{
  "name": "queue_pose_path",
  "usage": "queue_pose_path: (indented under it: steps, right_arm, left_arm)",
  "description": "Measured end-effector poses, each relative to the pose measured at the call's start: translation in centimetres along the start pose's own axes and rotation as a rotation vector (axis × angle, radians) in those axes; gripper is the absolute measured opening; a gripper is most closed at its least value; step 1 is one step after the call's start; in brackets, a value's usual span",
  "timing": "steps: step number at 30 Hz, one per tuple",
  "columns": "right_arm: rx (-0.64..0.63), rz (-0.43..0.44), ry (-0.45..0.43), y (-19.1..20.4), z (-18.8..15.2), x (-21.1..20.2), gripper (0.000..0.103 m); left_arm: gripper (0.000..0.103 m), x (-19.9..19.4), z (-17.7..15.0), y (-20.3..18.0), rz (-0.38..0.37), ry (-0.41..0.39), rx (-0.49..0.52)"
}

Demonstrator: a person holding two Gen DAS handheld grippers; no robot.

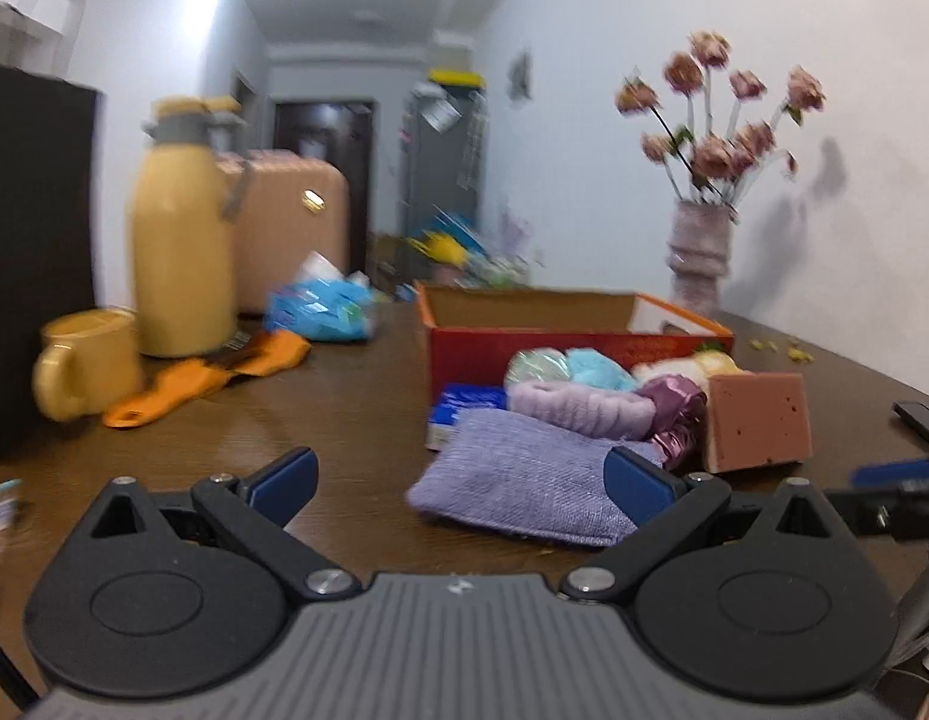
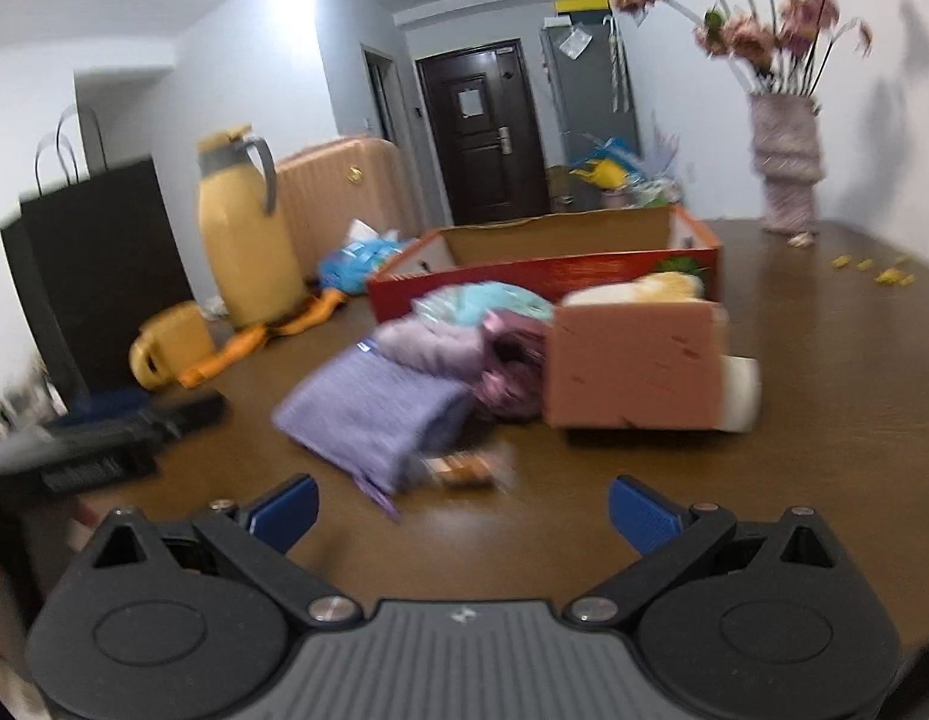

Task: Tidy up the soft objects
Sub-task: 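Reach the right tool to the lavender towel and close on it, then carry the lavender towel into the cardboard box and open the right tool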

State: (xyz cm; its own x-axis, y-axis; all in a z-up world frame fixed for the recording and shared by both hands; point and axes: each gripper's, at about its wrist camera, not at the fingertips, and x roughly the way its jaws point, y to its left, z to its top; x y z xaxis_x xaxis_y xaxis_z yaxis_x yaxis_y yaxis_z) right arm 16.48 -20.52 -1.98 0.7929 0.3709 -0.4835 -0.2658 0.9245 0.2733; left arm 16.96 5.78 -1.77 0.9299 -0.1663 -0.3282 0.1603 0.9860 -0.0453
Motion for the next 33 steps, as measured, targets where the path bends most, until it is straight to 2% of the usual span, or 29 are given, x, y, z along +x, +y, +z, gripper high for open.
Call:
queue_pose_path:
  steps: [2,6,9,12,14,15,17,19,22,25,29,33]
  right_arm:
    - [0.051,0.049,0.018,-0.2,1.0,2.0,0.103]
    - [0.106,0.051,0.059,-0.3,2.6,6.5,0.086]
    - [0.132,0.052,0.081,-0.5,3.1,9.4,0.076]
    - [0.168,0.068,0.103,-0.8,3.1,11.5,0.063]
    - [0.183,0.080,0.116,-0.9,3.0,12.4,0.044]
    - [0.186,0.088,0.123,-0.9,3.0,12.8,0.039]
    - [0.176,0.097,0.122,-0.7,3.0,13.0,0.021]
    - [0.148,0.099,0.109,-0.1,3.1,12.8,0.009]
    - [0.104,0.110,0.085,0.8,3.4,11.9,0.007]
    - [0.056,0.120,0.046,1.9,3.6,10.3,0.006]
    - [0.014,0.130,-0.021,2.6,3.9,7.3,0.006]
    - [0.029,0.149,-0.067,1.8,4.8,4.7,0.006]
  left_arm:
    - [0.103,2.3,0.7,0.9,-0.038,0.047,-0.001]
    - [0.103,6.4,1.7,2.2,-0.051,0.108,-0.021]
    - [0.100,8.8,2.0,3.4,-0.108,0.144,-0.076]
    - [0.071,11.1,1.9,5.0,-0.184,0.246,-0.182]
    - [0.052,11.6,1.6,5.8,-0.237,0.289,-0.266]
    - [0.046,11.4,1.5,6.0,-0.256,0.298,-0.291]
    - [0.029,10.7,1.5,6.1,-0.248,0.298,-0.304]
    - [0.023,9.6,1.3,6.0,-0.228,0.293,-0.303]
    - [0.015,7.4,1.2,5.1,-0.196,0.277,-0.282]
    - [0.010,4.6,1.6,4.4,-0.182,0.226,-0.274]
    - [0.008,1.2,2.5,3.0,-0.189,0.160,-0.266]
    - [0.008,-0.4,4.4,1.2,-0.201,0.103,-0.232]
